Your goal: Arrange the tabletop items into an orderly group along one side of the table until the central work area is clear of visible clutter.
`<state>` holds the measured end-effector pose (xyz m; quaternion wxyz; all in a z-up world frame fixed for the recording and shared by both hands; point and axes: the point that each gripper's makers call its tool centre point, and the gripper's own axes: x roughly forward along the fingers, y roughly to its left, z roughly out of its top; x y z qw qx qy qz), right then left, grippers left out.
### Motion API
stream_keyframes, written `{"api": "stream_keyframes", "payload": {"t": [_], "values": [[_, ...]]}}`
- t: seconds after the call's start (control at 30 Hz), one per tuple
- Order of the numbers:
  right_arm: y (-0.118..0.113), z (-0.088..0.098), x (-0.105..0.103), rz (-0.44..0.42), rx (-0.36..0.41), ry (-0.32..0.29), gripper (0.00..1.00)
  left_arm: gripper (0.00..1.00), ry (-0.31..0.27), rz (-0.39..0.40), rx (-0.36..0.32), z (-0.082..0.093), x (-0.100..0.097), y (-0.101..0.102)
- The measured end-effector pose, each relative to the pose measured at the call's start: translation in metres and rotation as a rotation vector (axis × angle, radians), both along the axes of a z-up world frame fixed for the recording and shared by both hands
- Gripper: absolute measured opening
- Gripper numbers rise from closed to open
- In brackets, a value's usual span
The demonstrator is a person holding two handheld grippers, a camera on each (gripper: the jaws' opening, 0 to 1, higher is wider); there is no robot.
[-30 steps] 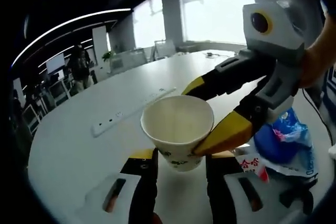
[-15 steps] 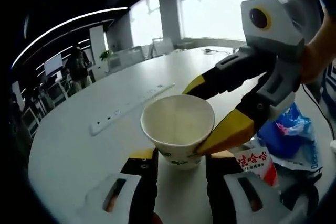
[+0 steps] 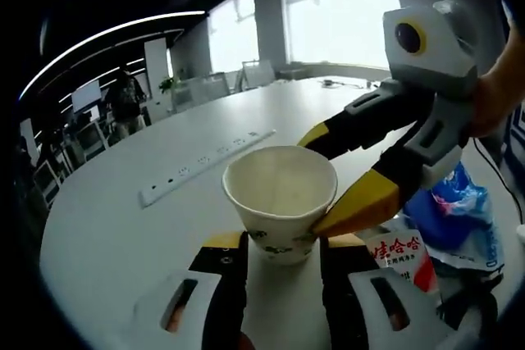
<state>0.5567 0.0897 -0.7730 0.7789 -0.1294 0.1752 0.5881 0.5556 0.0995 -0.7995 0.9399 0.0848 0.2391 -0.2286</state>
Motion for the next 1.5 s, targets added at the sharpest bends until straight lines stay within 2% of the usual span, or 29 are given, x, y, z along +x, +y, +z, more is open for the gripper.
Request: {"api": "stream_keyframes", "payload": {"t": [0.27, 0.47, 0.8, 1.13, 1.27, 1.5], "values": [[0.0, 0.0, -0.002, -0.01, 0.003, 0.016, 0.38, 0.31, 0.008, 0.019, -0.01, -0.002, -0.003, 0.003], [-0.004, 0.002, 0.0, -0.026, -0.005, 0.018, 0.44, 0.35, 0.025, 0.034, -0.001, -0.002, -0.006, 0.008], [-0.019, 0.015, 0.0, -0.044, -0.005, 0.003, 0.48, 0.37, -0.009, 0.06, -0.017, 0.014, -0.01, 0.017], [-0.043, 0.049, -0.005, -0.097, 0.053, 0.009, 0.51, 0.44, -0.048, 0.129, -0.058, 0.052, -0.028, 0.028], [-0.056, 0.06, -0.01, -0.11, 0.054, 0.0, 0.51, 0.45, -0.065, 0.138, -0.049, 0.07, -0.038, 0.03], [-0.089, 0.093, -0.016, -0.157, 0.084, -0.026, 0.51, 0.44, -0.104, 0.162, -0.033, 0.102, -0.058, 0.035]]}}
